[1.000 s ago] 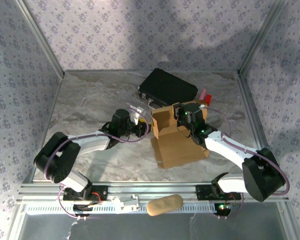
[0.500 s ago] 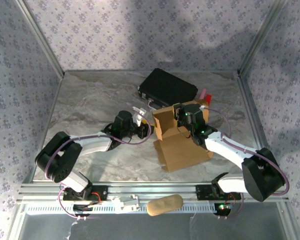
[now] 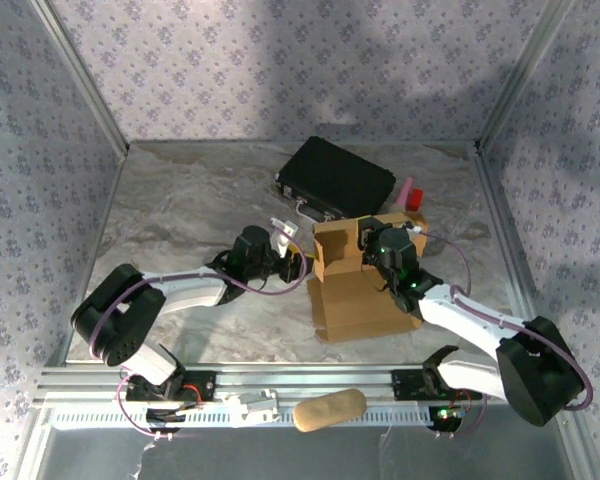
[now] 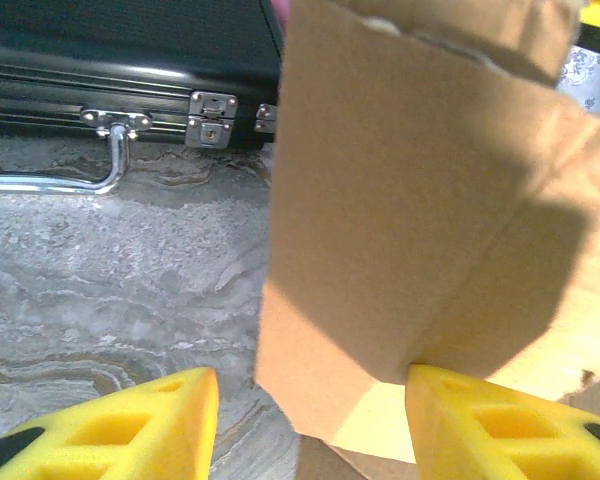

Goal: Fold the paper box

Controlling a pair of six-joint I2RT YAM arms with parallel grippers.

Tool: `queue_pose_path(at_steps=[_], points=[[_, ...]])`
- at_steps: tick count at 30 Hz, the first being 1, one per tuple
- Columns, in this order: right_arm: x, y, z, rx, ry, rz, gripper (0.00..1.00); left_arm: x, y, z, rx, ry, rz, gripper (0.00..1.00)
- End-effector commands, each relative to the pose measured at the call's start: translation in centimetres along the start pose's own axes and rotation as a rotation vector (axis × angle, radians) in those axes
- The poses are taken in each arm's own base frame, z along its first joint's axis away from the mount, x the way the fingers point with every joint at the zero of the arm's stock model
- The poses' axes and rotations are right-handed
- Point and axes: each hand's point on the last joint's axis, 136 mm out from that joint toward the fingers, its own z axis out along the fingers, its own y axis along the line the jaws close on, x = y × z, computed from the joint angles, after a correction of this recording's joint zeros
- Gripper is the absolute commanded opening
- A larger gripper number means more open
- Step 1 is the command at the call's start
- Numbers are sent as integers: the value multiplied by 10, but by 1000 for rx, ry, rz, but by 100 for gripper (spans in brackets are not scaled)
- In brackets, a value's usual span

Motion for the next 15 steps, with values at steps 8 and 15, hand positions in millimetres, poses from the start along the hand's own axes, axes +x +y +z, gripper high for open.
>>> queue_pose_path(at_steps=[8,15], points=[[-4,-12,6,-47,22,3,0,0,-10,16,29,1,28,50],[-5,-19,6,-41,25,-8,0,-3,-15,19,16,-15,47,49]])
